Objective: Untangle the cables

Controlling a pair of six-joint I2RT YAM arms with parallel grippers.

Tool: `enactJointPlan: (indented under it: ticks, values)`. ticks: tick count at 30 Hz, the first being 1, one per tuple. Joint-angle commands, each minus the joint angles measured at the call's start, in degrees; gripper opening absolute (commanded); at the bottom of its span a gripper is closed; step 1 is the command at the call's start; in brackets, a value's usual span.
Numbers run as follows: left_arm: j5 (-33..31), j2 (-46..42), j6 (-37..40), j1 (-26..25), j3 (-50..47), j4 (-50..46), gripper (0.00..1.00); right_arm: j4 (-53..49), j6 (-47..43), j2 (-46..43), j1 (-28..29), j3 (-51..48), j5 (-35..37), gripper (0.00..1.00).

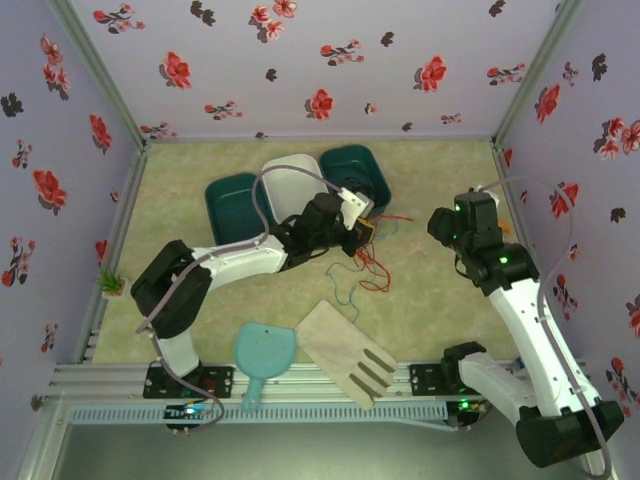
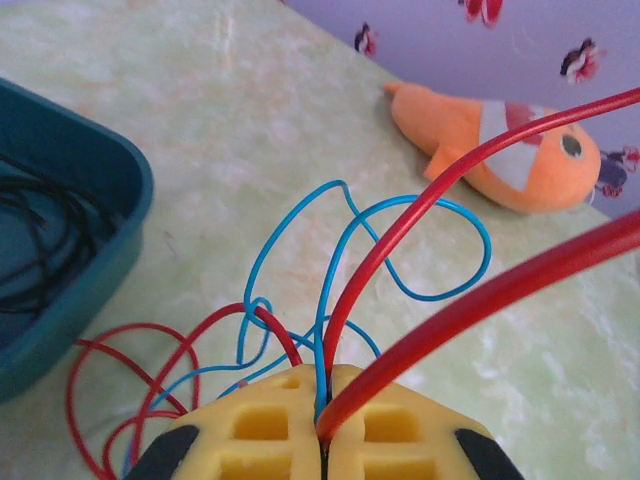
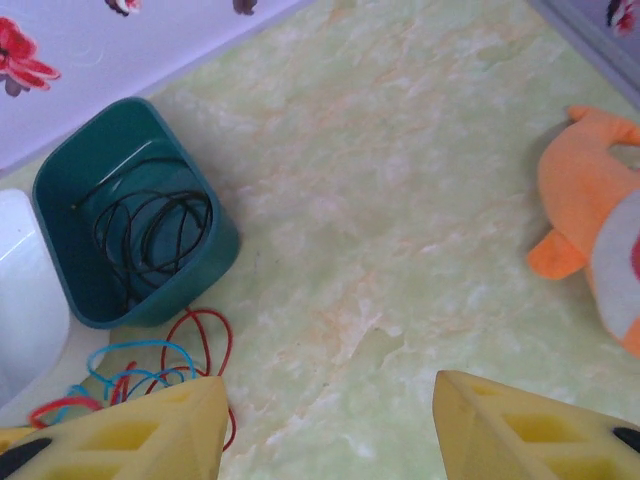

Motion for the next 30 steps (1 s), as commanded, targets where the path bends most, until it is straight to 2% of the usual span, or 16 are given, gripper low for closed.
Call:
enactJointPlan:
  ticks: [1, 12, 17, 23, 30]
  values:
    - [2.69, 2.81, -2.07, 0.0, 3.27, -4.64, 0.01, -1.91, 0.99, -0.8, -0.24, -0.82, 3.29, 0.57]
    - [3.75, 6.63, -5.15, -0.11, 3.24, -5.33, 0.12, 0.68, 2.31, 1.58, -0.25, -3.43, 0.22, 0.58]
    - [3.81, 6.49, -6.28, -0.09, 2.27, -4.75, 0.1, 2.28, 2.51, 3.73, -0.25, -5.47, -8.26, 0.58]
    - [3.77, 6.09, -9.07, -0.1, 0.35, -2.37, 0.07, 8.41, 2.89, 2.56, -0.21, -10.01, -22.25, 0.57]
    - [5.62, 5.22, -10.5, -0.12, -1.24, -0.19, 0.07, 21.13, 5.55, 1.07, -0.2, -19.01, -26.23, 0.56]
